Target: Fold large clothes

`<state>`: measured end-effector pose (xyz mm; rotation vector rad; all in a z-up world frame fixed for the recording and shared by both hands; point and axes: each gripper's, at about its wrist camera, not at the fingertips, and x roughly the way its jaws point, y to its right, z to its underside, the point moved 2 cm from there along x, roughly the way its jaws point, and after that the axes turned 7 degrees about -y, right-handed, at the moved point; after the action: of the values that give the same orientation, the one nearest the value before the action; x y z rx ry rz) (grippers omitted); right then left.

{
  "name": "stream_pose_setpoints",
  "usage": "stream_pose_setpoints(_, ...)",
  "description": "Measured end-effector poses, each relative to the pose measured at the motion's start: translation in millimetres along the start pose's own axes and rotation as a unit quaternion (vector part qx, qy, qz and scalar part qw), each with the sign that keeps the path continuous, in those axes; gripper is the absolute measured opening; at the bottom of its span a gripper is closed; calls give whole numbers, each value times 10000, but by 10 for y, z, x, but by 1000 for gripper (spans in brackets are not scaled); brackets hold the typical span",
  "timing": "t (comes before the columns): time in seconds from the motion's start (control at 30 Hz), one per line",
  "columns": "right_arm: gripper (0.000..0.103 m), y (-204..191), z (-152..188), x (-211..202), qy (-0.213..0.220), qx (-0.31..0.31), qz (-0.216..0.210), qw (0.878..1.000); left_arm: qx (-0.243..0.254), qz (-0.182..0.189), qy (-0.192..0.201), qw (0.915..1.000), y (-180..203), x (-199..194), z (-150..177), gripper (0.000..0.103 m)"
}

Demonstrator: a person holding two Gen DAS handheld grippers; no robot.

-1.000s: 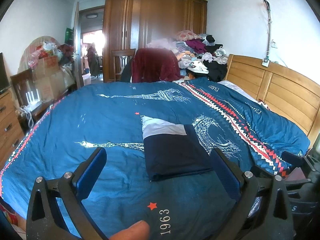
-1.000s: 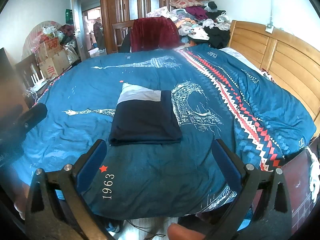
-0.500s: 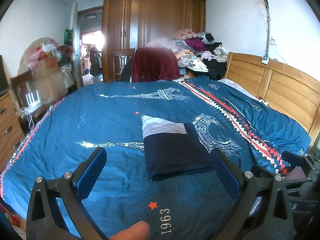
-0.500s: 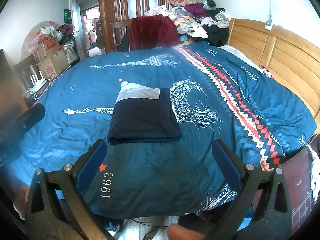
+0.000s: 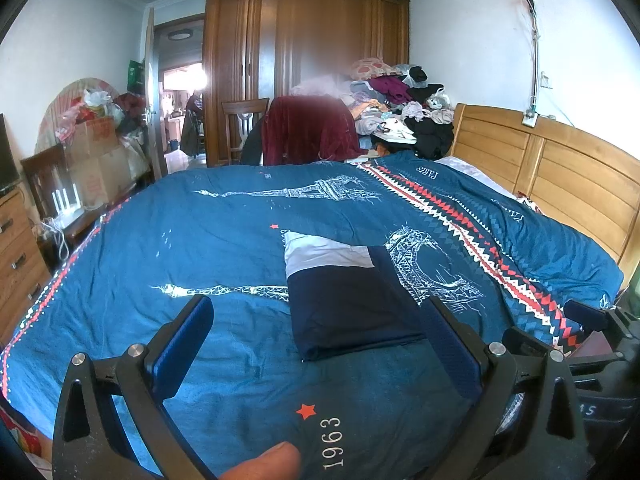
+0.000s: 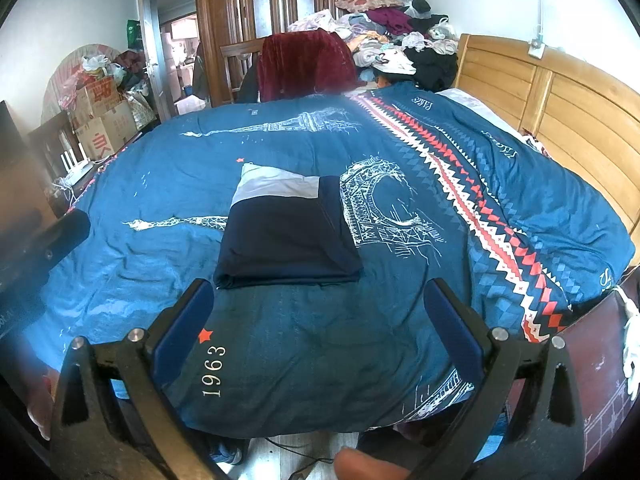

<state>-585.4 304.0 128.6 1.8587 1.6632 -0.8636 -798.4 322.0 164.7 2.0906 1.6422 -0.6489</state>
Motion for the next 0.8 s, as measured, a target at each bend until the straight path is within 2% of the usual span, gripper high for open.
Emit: stream_pose_setpoints(0.8,103,22,1,15,4,10,-6,10000,62,-64,-86,9999,-93,130,63,103)
